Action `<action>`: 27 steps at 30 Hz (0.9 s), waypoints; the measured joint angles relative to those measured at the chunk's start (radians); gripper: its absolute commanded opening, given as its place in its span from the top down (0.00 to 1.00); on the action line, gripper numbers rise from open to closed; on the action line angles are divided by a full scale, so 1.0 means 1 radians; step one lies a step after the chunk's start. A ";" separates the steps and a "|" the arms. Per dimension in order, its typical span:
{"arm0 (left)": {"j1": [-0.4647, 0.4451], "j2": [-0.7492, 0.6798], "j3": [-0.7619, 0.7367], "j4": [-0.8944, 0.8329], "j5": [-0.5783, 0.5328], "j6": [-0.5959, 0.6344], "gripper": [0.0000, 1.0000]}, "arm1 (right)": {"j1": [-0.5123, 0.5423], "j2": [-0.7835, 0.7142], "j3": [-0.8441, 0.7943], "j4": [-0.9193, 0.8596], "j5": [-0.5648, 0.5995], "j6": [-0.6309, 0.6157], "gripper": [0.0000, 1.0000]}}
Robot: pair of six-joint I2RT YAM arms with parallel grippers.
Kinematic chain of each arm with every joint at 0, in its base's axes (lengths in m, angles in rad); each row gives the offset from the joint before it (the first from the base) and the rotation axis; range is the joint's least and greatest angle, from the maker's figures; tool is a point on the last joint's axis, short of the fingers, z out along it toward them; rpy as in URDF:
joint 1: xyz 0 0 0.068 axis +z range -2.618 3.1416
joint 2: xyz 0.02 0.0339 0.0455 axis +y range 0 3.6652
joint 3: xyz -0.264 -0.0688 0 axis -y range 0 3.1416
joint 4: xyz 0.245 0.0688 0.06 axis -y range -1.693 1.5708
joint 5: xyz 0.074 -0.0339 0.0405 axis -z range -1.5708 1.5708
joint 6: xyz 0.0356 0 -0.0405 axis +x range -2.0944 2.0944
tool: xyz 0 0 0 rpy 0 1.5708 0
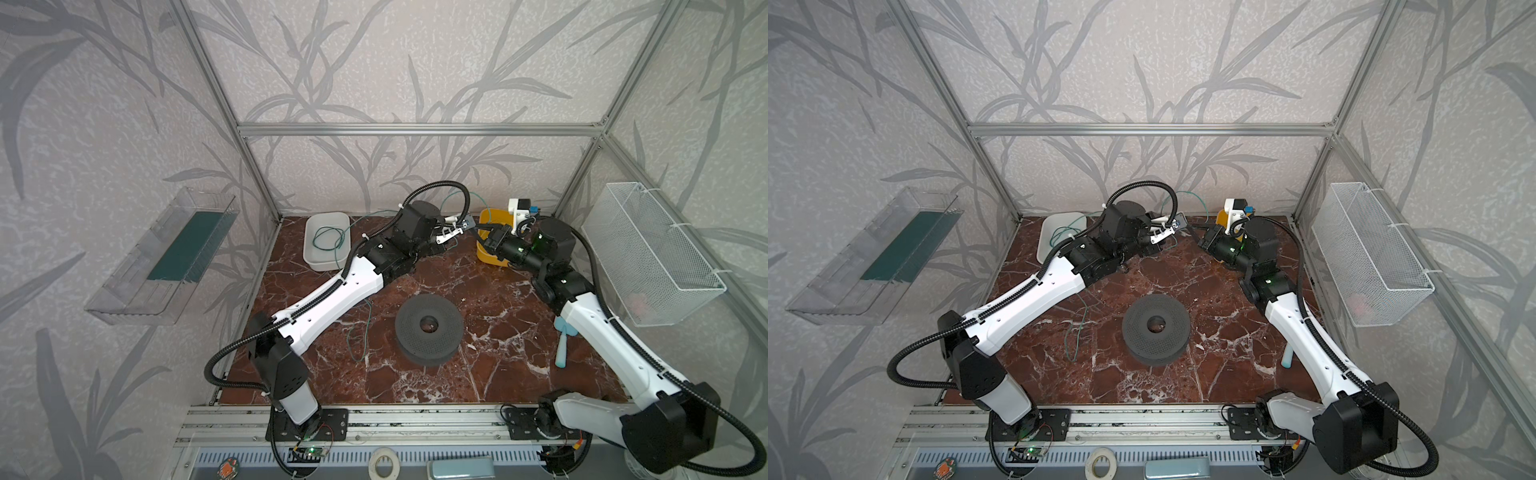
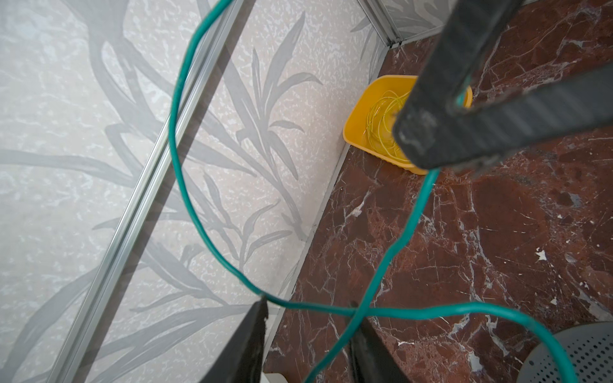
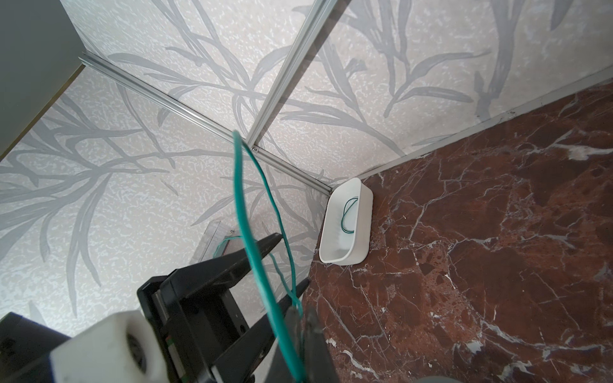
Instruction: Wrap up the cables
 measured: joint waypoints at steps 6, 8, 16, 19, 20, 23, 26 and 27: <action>0.017 -0.013 -0.073 0.006 0.000 -0.017 0.70 | 0.000 -0.011 0.000 -0.003 -0.011 0.001 1.00; 0.020 -0.019 -0.101 0.020 -0.001 -0.026 0.78 | 0.000 -0.015 0.000 -0.004 -0.016 0.001 1.00; 0.021 -0.049 -0.144 0.043 0.008 -0.048 1.00 | 0.003 -0.017 0.005 -0.011 -0.024 0.000 0.72; 0.025 -0.065 -0.144 0.042 0.034 -0.079 1.00 | 0.003 -0.016 0.032 -0.044 -0.037 -0.029 0.50; 0.029 -0.071 -0.144 0.041 0.048 -0.099 1.00 | 0.003 -0.017 0.045 -0.062 -0.037 -0.041 0.47; 0.061 -0.094 -0.144 0.039 0.110 -0.169 1.00 | -0.002 -0.030 0.071 -0.111 -0.039 -0.085 0.44; 0.098 -0.116 -0.144 0.042 0.155 -0.233 1.00 | -0.014 -0.056 0.071 -0.140 -0.048 -0.108 0.44; 0.108 -0.122 -0.144 0.045 0.166 -0.249 1.00 | -0.016 -0.063 0.071 -0.142 -0.052 -0.111 0.44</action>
